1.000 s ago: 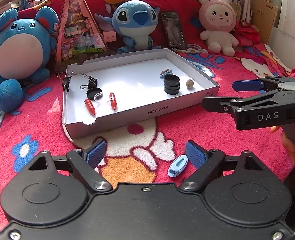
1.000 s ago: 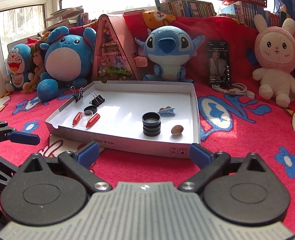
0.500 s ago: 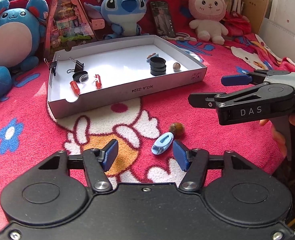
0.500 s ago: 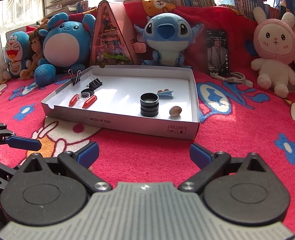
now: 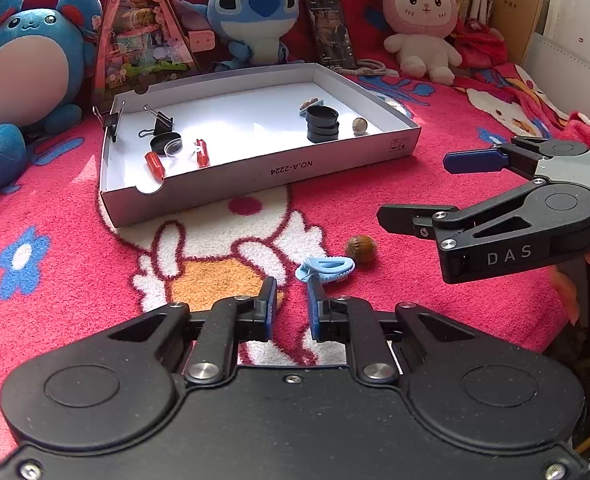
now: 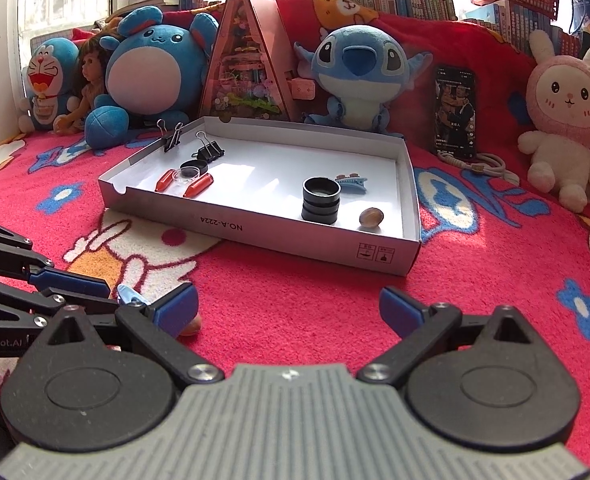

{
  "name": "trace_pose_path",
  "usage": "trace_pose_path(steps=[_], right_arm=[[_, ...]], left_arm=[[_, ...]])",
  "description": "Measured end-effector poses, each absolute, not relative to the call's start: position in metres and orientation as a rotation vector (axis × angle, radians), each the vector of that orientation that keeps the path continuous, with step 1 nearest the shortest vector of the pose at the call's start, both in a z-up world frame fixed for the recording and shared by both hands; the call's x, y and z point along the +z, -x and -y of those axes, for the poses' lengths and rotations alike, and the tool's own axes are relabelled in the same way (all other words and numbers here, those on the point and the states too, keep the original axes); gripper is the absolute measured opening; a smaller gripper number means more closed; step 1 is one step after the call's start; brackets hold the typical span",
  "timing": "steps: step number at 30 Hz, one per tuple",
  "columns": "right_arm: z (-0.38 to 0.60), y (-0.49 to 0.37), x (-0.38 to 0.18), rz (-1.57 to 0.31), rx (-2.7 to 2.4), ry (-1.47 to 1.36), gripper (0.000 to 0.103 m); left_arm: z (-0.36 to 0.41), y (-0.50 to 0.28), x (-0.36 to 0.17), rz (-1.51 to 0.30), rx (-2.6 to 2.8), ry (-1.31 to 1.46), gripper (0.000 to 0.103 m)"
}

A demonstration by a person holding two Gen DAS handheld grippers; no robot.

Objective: Organize rigid objects
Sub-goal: 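Grasp the blue hair clip with the left tool while the right tool grasps a brown nut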

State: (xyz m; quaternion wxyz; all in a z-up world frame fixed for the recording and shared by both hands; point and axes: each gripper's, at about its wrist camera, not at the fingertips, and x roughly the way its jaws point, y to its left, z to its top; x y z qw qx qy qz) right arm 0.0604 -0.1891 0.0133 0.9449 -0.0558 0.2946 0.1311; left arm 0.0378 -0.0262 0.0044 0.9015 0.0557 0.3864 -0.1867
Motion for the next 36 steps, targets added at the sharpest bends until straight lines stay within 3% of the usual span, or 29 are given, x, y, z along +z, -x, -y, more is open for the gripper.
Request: trace_pose_path(steps=[7, 13, 19, 22, 24, 26, 30, 36], right_arm=[[0.179, -0.055, 0.008, -0.612, 0.309, 0.164, 0.100], [0.165, -0.052, 0.001, -0.636, 0.354, 0.219, 0.085], [0.154, -0.054, -0.002, -0.644, 0.391, 0.220, 0.065], [0.150, -0.056, -0.002, -0.646, 0.408, 0.208, 0.046], [0.149, -0.056, -0.002, -0.645, 0.422, 0.194, 0.028], [0.149, -0.055, -0.002, -0.642, 0.422, 0.191, 0.023], [0.153, -0.052, -0.002, -0.635, 0.405, 0.174, 0.022], [0.165, -0.049, -0.001, -0.630, 0.347, 0.165, 0.022]], left_arm=[[0.024, -0.037, 0.005, -0.793, -0.385, -0.114, 0.017], [0.027, -0.036, 0.004, -0.791, -0.384, -0.120, 0.017], [0.026, -0.036, 0.004, -0.789, -0.374, -0.118, 0.017], [0.026, -0.035, 0.004, -0.789, -0.374, -0.118, 0.017], [0.026, -0.034, 0.004, -0.787, -0.377, -0.120, 0.018], [0.028, -0.033, 0.004, -0.784, -0.384, -0.124, 0.022], [0.033, -0.030, 0.004, -0.767, -0.395, -0.135, 0.036], [0.045, -0.030, 0.004, -0.749, -0.401, -0.133, 0.043]])
